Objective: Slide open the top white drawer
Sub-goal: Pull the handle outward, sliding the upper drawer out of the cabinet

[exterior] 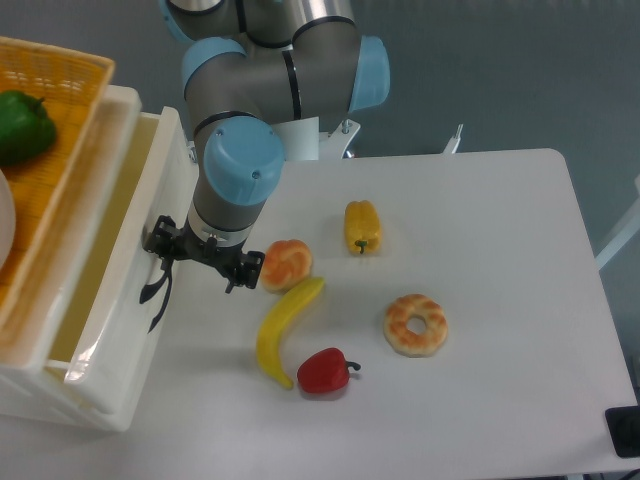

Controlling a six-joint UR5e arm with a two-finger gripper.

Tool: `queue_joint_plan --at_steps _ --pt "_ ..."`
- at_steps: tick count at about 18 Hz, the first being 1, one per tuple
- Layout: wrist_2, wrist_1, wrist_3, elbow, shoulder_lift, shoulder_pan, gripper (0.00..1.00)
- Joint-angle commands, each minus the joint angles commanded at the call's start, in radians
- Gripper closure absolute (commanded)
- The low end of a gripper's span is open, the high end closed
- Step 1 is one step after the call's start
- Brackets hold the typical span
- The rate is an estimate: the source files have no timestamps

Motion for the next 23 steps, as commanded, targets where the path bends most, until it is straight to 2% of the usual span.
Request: queue_joint_plan --at_steps 7,16,23 --pt "0.002 0.000 0.002 0.009 0.002 0.023 0.00" --pt "0.035 0.000 0.034 0.023 -0.026 0.041 0.00" --pt "0.044 0.000 0.044 0.026 -0.025 0.084 0.00"
